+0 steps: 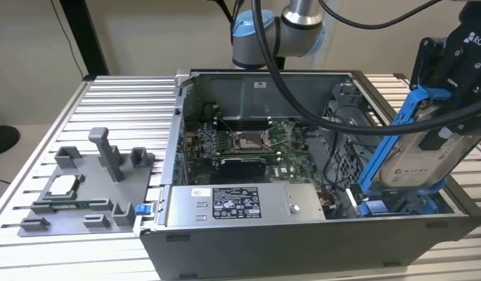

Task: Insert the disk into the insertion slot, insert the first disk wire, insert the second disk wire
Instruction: 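Insert the disk into the insertion slot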

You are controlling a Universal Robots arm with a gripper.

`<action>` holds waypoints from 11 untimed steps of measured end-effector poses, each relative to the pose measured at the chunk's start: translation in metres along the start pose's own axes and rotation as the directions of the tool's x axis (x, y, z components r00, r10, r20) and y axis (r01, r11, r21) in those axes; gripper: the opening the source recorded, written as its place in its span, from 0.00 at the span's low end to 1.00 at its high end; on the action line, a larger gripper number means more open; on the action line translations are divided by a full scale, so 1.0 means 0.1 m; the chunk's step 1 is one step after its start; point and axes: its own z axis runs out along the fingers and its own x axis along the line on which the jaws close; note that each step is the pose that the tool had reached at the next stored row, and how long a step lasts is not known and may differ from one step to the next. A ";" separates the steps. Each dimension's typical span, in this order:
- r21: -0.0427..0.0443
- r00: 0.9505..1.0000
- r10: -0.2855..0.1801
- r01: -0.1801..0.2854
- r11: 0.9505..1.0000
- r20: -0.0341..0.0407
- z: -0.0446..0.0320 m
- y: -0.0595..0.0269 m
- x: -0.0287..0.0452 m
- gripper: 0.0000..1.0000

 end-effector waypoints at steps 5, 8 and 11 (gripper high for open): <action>0.000 1.000 0.000 0.000 1.000 0.001 0.088 -0.018 -0.003 0.00; 0.000 1.000 0.000 0.000 1.000 0.002 0.135 -0.022 -0.006 0.00; 0.000 1.000 0.000 0.000 1.000 0.005 0.169 -0.026 -0.012 0.00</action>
